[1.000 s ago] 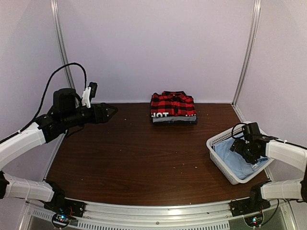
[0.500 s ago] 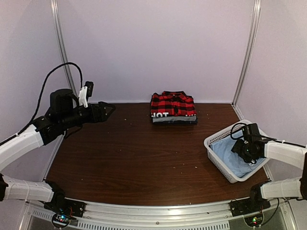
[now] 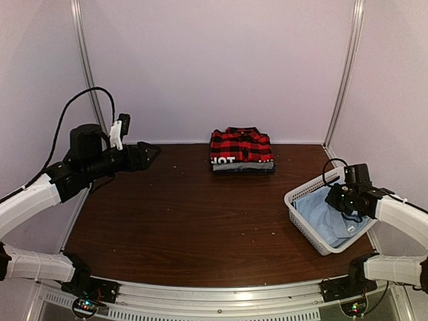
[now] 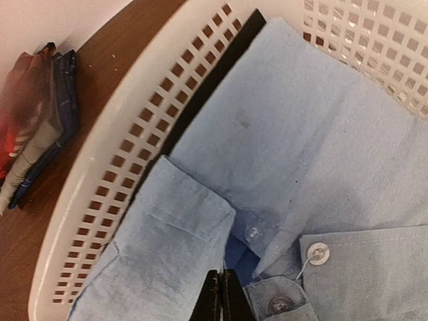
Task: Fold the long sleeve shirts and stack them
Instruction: Pick up the square-folded shirt from the bin.
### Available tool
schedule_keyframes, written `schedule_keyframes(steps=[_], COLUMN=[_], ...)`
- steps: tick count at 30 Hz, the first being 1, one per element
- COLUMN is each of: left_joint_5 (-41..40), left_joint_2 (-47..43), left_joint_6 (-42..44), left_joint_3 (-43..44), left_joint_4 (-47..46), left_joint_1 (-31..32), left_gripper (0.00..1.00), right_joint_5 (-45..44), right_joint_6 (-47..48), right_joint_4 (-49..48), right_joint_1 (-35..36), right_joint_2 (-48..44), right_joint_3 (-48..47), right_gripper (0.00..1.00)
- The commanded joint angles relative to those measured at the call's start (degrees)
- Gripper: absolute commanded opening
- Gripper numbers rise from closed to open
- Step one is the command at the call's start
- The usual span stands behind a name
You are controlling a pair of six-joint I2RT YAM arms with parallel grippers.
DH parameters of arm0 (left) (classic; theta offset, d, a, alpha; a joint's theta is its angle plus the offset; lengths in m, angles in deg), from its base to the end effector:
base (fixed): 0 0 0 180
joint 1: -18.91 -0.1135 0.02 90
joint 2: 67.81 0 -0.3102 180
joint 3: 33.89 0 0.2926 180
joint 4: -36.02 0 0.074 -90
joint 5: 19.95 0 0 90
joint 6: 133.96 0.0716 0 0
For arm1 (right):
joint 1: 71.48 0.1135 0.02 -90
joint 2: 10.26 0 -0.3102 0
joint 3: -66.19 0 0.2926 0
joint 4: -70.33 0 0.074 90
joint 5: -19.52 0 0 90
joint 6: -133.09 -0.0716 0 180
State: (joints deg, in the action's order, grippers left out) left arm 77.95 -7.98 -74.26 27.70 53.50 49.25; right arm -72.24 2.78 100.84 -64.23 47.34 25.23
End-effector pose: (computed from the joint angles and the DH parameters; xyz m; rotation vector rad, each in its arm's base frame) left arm 0.2505 -0.1580 0.3514 0.1016 1.9298 -0.8529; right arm 0.2315 0.0272 0.1849 0.7033 2.3184 0.3493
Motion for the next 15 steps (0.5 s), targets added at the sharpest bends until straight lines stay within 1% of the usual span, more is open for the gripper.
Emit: schedule_keyframes(steps=[1, 9, 15], left_joint_5=[-0.05, 3.68, 10.57], left_joint_2=[0.95, 3.09, 5.65], left_joint_6=[0.5, 1.0, 2.35], left_joint_3=[0.92, 2.19, 2.32], left_joint_4=[-1.45, -1.05, -2.49], left_joint_1=[0.06, 0.06, 0.06], left_gripper=[0.98, 0.98, 0.98], right_joint_5=[2.46, 6.42, 11.42], right_joint_6=[2.91, 5.64, 6.72], right_joint_4=[1.45, 5.45, 4.99], right_joint_1=[0.04, 0.16, 0.73], right_joint_2=[-4.06, -6.61, -7.6], right_joint_3=[-5.67, -14.02, -21.39], right_gripper=[0.0, 0.0, 0.0])
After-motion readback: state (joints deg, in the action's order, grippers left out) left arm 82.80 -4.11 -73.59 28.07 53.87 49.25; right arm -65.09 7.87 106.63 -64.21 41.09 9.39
